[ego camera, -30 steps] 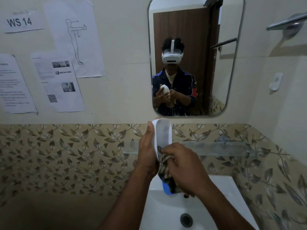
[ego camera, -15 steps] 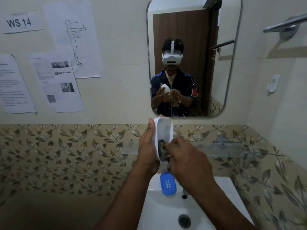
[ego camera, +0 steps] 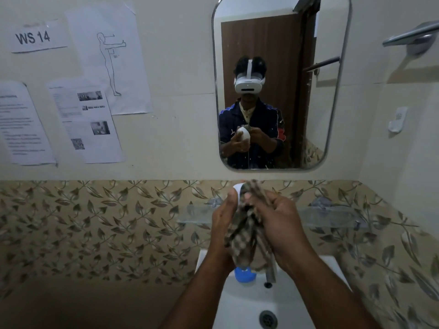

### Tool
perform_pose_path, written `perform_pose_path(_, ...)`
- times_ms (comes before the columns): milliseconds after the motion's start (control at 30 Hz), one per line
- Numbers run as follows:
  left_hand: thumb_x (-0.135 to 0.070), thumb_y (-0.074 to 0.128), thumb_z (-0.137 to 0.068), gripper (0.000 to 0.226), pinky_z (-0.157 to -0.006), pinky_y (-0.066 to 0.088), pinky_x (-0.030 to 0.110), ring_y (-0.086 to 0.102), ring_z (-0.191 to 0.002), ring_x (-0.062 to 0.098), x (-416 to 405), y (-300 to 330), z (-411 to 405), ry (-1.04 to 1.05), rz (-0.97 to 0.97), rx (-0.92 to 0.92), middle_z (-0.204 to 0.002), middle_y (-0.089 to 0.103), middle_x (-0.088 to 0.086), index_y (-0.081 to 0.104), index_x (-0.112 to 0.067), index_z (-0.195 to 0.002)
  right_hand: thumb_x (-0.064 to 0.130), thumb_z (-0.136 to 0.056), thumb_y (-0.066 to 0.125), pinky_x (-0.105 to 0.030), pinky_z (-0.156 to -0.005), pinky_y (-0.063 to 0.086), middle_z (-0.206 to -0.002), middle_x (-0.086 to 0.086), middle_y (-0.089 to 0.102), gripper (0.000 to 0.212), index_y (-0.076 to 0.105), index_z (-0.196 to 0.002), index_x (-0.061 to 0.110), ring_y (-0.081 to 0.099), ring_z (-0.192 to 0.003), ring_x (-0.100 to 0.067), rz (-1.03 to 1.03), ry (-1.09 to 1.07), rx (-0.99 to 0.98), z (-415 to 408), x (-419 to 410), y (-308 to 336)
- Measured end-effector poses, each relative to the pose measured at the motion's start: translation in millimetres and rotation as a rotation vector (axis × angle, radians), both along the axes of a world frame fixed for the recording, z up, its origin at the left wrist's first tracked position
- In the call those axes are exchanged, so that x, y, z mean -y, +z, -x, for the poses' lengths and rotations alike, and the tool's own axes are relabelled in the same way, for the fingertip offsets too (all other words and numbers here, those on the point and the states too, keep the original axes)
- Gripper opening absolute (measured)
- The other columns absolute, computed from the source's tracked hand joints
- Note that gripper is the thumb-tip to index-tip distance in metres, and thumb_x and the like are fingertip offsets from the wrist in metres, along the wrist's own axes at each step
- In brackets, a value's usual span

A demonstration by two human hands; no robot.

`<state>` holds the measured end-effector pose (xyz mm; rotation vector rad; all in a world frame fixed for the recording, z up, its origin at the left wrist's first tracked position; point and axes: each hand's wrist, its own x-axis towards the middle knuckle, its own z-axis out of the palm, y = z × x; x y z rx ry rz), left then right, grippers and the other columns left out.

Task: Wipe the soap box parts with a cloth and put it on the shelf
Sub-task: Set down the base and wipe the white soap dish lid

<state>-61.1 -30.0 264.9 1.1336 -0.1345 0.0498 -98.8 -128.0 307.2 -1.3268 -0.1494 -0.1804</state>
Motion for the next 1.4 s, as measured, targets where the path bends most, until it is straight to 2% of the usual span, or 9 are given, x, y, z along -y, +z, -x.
perform_pose_path(167,-0.073,0.060,-0.077,0.060,-0.093,0.056,0.047,0.068,-0.112,0.025,-11,5,-4,0.052,-0.035,0.057,-0.125,0.071,0.005,0.071,-0.032,-0.120,0.013,-0.096,0.059,-0.029,-0.090,0.055,-0.100,0.009,0.076,0.021,0.076,-0.103,0.024,0.071,-0.096,-0.008,0.641,0.329,0.188,2,23,-18)
perform_pose_path(333,-0.061,0.053,-0.090,0.064,-0.098,0.052,0.049,0.067,-0.112,0.038,-7,2,2,0.008,0.055,-0.011,-0.121,0.068,0.026,0.068,-0.009,-0.124,0.012,-0.089,0.064,-0.026,-0.069,0.055,-0.075,0.007,0.070,0.019,0.073,-0.077,0.023,0.066,-0.072,-0.004,0.660,-0.134,0.390,-6,3,-15)
perform_pose_path(467,-0.052,0.051,-0.096,0.058,-0.106,0.046,0.049,0.064,-0.119,0.037,-3,-6,5,-0.033,0.021,0.018,-0.125,0.066,0.025,0.065,-0.004,-0.126,0.012,-0.090,0.065,-0.020,-0.076,0.055,-0.091,0.014,0.071,0.022,0.075,-0.102,0.027,0.067,-0.085,0.001,0.501,-0.350,0.383,-11,-12,-22)
perform_pose_path(600,-0.048,0.043,-0.100,0.049,-0.097,0.053,0.046,0.068,-0.112,0.032,-6,-10,8,-0.046,-0.042,0.053,-0.117,0.072,0.017,0.070,-0.013,-0.121,0.017,-0.087,0.069,-0.027,-0.058,0.057,-0.097,0.006,0.063,0.018,0.071,-0.105,0.020,0.064,-0.069,-0.009,0.980,-0.591,0.490,-12,-11,-35)
perform_pose_path(833,-0.050,0.049,-0.093,0.039,-0.081,0.060,0.038,0.072,-0.099,0.029,-10,-5,12,0.102,-0.123,0.085,-0.101,0.077,0.008,0.075,-0.023,-0.104,0.031,-0.095,0.055,-0.030,-0.069,0.049,-0.117,-0.005,0.061,0.026,0.059,-0.119,0.020,0.067,-0.088,-0.020,1.493,-0.344,0.160,-1,-16,-13)
perform_pose_path(1000,-0.077,0.060,-0.071,0.068,-0.088,0.057,0.044,0.066,-0.110,0.026,-20,-12,2,0.103,0.016,-0.094,-0.124,0.066,0.005,0.065,-0.029,-0.120,0.032,-0.088,0.051,-0.033,-0.062,0.048,-0.070,0.001,0.065,0.025,0.061,-0.068,0.022,0.062,-0.066,-0.017,1.284,-0.009,0.038,4,7,-12)
perform_pose_path(1167,-0.056,0.050,-0.093,0.046,-0.085,0.057,0.046,0.069,-0.099,0.030,-26,-1,3,0.035,0.243,-0.174,-0.098,0.078,0.007,0.067,-0.020,-0.116,0.038,-0.089,0.064,-0.039,-0.075,0.056,-0.079,0.005,0.071,0.016,0.070,-0.086,0.023,0.067,-0.074,-0.007,0.752,0.056,0.153,8,30,-17)
perform_pose_path(1267,-0.061,0.077,-0.073,0.069,-0.093,0.054,0.060,0.063,-0.115,0.041,-17,-3,-1,0.095,0.207,-0.188,-0.129,0.063,0.020,0.061,-0.026,-0.130,0.064,-0.069,0.073,-0.024,-0.070,0.053,-0.084,0.013,0.065,0.037,0.068,-0.089,0.034,0.062,-0.077,0.001,0.966,-0.015,0.251,11,18,-31)
perform_pose_path(1400,-0.065,0.074,-0.071,0.078,-0.096,0.053,0.056,0.065,-0.111,0.039,-15,-3,-1,0.061,0.221,-0.181,-0.122,0.066,0.020,0.061,-0.018,-0.132,0.037,-0.079,0.079,-0.024,-0.067,0.055,-0.082,0.003,0.072,0.019,0.071,-0.084,0.021,0.068,-0.076,-0.007,0.537,0.019,0.184,9,21,-36)
